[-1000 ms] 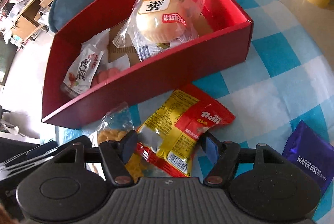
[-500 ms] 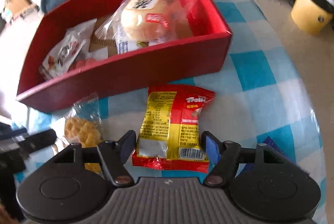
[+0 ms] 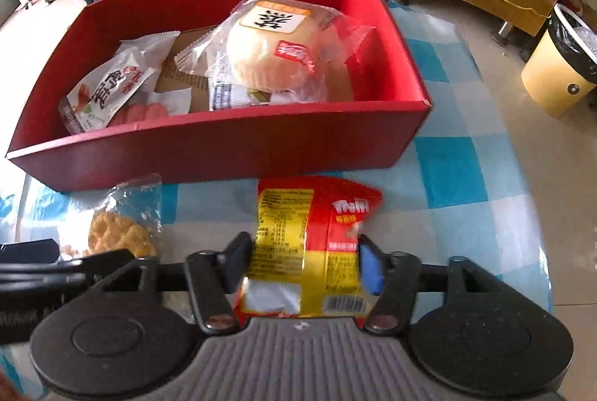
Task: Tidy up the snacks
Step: 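Grasp the Trolli candy bag with the right tool while left grasps the waffle bag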
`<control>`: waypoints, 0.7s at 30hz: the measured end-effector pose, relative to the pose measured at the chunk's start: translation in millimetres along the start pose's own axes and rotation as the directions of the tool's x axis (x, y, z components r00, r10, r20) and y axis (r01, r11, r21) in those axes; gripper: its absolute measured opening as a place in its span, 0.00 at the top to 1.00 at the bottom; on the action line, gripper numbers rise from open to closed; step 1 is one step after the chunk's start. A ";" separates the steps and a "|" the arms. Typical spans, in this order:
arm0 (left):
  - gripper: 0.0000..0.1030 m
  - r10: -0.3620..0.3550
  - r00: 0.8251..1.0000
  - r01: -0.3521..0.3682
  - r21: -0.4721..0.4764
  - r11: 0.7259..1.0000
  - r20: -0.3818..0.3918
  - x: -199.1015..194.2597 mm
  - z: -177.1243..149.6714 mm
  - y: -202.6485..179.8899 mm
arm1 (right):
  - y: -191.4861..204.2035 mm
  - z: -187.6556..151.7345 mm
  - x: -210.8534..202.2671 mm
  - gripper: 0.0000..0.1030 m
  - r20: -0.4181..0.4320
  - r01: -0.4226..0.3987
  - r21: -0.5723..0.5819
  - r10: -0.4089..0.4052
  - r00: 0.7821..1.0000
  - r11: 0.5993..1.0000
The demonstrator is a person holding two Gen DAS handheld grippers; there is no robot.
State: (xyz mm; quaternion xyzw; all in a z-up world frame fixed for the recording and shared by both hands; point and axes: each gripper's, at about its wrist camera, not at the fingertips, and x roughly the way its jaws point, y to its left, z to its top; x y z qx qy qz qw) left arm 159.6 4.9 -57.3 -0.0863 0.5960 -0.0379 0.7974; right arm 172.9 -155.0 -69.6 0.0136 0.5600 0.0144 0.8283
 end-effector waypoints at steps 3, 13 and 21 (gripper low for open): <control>0.06 0.006 1.000 -0.006 -0.005 1.000 -0.010 7.6 -1.5 -5.8 | -2.6 -3.2 -0.5 0.50 0.001 0.010 -0.010 -0.010 1.000 1.000; 0.08 0.054 0.998 -0.055 0.034 0.998 0.024 13.7 -12.3 -18.6 | -12.9 -7.7 -5.8 0.51 -0.004 0.001 0.011 -0.001 1.000 1.000; 0.18 0.068 0.997 -0.072 0.114 0.991 0.036 3.4 -25.6 -18.6 | -3.0 -10.3 -3.3 0.51 -0.009 -0.006 -0.025 0.006 1.000 1.000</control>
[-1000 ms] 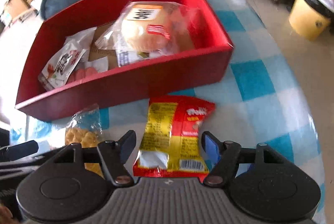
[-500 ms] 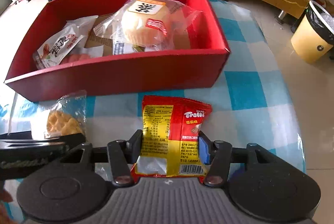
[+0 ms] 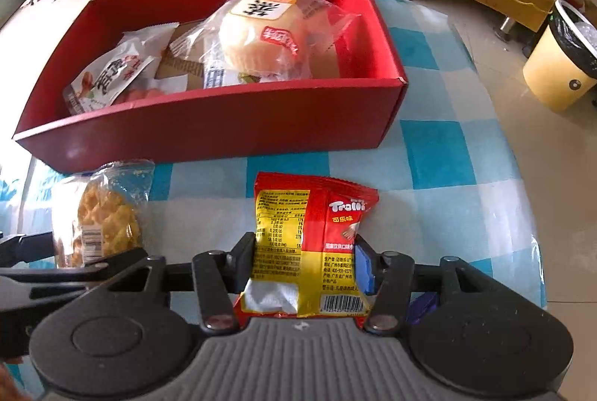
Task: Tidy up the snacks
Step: 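Grasp the Trolli candy bag with the right tool while left grasps the waffle bag, then lift and carry the waffle bag and Trolli bag over the red box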
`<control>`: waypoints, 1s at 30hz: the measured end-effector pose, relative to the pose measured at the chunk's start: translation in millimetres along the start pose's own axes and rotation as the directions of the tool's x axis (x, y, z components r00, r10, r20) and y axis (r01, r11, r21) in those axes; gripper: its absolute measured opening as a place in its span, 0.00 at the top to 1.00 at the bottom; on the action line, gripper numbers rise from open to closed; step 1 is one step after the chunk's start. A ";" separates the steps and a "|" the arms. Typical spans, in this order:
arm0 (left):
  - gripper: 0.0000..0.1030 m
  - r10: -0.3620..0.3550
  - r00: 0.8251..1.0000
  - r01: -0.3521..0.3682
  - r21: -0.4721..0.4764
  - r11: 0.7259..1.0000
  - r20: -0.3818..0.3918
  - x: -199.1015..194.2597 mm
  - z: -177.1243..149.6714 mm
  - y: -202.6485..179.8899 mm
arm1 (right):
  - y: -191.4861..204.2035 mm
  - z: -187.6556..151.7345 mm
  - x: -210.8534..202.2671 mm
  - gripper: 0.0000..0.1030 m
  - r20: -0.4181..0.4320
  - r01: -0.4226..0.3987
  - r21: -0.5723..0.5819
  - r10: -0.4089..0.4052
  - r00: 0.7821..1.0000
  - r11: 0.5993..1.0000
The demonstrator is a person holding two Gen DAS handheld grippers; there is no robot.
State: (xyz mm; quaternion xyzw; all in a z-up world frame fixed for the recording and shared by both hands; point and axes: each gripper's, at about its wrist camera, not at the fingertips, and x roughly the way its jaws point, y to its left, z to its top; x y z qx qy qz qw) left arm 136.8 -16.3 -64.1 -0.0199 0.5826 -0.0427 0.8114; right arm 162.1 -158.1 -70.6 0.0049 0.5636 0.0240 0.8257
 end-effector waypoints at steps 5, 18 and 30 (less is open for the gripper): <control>0.18 0.038 0.999 -0.040 0.073 0.997 0.029 -7.4 -9.0 -1.1 | 6.8 -6.0 -2.5 0.51 0.002 0.006 -0.036 -0.006 1.000 0.999; 0.05 0.050 0.999 -0.051 0.115 0.992 0.017 10.6 -5.1 -6.1 | 11.7 -2.2 1.7 0.47 -0.001 0.003 -0.048 -0.003 1.000 0.999; 0.22 0.017 1.000 -0.019 0.121 0.992 0.017 -0.6 -6.0 -1.9 | 12.9 -5.6 -1.9 0.51 0.020 -0.008 -0.073 0.009 1.000 0.997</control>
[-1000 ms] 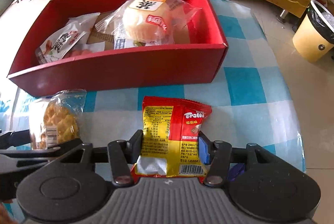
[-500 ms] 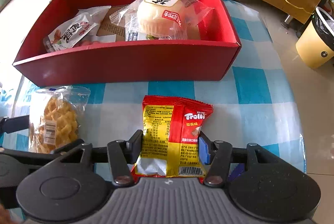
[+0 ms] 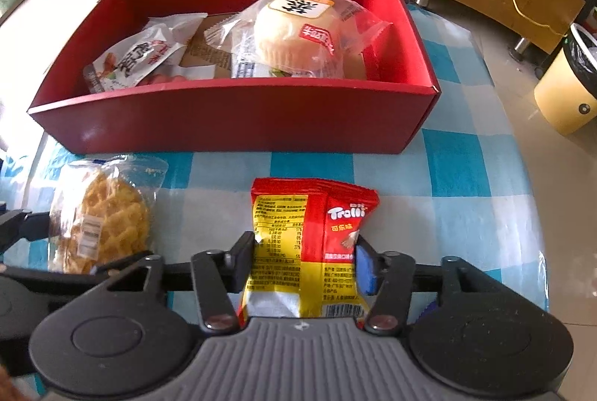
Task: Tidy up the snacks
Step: 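Lift and carry the waffle bag and Trolli bag over the red box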
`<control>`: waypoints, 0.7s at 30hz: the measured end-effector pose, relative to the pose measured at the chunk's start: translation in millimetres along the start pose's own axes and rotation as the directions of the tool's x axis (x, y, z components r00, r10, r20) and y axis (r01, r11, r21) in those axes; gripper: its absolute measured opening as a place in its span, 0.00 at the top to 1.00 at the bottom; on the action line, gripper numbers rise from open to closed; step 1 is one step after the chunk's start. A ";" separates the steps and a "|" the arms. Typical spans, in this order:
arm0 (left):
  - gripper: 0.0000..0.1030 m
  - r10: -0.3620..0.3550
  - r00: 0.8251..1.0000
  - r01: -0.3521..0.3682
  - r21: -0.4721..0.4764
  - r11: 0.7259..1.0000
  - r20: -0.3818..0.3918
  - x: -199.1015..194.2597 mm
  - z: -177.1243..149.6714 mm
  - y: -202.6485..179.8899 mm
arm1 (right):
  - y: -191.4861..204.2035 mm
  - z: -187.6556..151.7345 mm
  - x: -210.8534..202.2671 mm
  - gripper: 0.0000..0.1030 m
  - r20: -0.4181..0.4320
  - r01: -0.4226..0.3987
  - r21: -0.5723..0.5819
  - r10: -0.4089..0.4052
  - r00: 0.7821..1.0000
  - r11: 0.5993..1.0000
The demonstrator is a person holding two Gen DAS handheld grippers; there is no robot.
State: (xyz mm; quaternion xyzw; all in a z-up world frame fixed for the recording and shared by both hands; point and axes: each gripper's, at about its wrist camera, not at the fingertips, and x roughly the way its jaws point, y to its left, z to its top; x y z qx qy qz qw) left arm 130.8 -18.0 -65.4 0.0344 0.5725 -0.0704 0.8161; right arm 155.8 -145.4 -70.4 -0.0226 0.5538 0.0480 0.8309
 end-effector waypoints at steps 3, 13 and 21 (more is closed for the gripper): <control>0.22 0.005 1.000 -0.005 -0.007 1.000 -0.003 -1.7 -0.5 4.9 | 0.2 -2.3 -1.9 0.52 0.000 -0.003 -0.005 0.003 1.000 1.000; 0.22 -0.005 1.000 0.005 -0.011 1.000 0.021 -13.2 0.6 7.0 | 1.4 -2.8 -12.4 0.52 0.022 -0.014 -0.011 0.015 1.000 1.000; 0.22 -0.004 1.000 0.004 -0.004 1.000 0.030 -19.3 -1.7 8.9 | -1.1 -4.1 -13.6 0.52 0.026 -0.013 -0.004 0.013 1.000 1.000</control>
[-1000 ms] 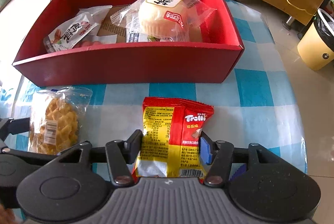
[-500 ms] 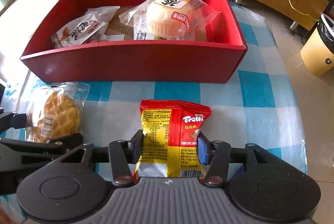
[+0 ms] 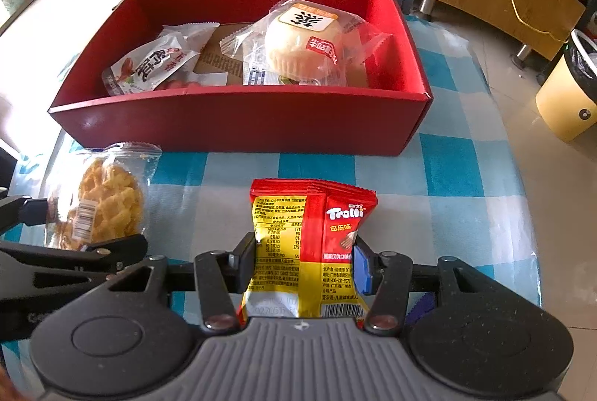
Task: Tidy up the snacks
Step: 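Lift and carry the waffle bag and Trolli bag over the red box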
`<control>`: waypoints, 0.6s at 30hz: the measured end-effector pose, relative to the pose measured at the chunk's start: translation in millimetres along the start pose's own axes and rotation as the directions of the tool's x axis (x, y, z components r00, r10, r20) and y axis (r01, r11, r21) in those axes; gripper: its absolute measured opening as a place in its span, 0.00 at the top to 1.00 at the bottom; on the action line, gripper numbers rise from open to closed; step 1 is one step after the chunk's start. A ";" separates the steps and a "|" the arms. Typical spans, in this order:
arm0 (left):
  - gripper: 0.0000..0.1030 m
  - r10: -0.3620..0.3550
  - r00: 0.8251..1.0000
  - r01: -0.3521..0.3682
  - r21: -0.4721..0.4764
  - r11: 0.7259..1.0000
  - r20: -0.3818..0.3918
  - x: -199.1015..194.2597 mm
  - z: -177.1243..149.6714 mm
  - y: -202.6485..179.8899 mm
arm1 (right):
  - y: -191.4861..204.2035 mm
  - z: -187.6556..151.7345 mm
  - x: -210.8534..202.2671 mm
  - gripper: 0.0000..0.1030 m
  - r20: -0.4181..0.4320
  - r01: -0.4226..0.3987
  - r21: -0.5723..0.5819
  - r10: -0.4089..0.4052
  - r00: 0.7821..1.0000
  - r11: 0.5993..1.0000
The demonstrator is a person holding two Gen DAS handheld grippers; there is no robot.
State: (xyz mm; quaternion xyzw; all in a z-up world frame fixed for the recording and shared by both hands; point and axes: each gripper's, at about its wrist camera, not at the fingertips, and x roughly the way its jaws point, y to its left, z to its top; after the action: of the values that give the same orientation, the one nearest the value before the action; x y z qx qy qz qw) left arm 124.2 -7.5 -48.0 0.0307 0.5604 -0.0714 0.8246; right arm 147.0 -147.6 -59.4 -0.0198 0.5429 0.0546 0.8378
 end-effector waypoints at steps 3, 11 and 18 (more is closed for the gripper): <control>0.22 0.000 1.000 0.000 0.002 1.000 0.008 -3.5 0.5 -0.4 | 0.3 -1.0 -2.3 0.52 0.008 -0.002 0.000 0.002 1.000 1.000; 0.22 -0.001 0.999 0.001 0.003 1.000 0.033 -14.6 -0.1 0.1 | -0.4 -1.0 -13.6 0.52 0.036 -0.007 0.004 0.007 0.999 1.000; 0.22 0.001 0.998 0.000 -0.004 1.000 0.056 -20.8 2.7 2.4 | -2.6 0.1 -19.5 0.52 0.049 -0.013 0.009 0.012 0.999 1.000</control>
State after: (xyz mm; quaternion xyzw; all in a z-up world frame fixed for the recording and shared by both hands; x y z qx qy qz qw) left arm 119.5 -3.7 -27.7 0.0271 0.5372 -0.0709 0.8400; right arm 139.4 -151.6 -41.7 -0.0111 0.5226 0.0579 0.8505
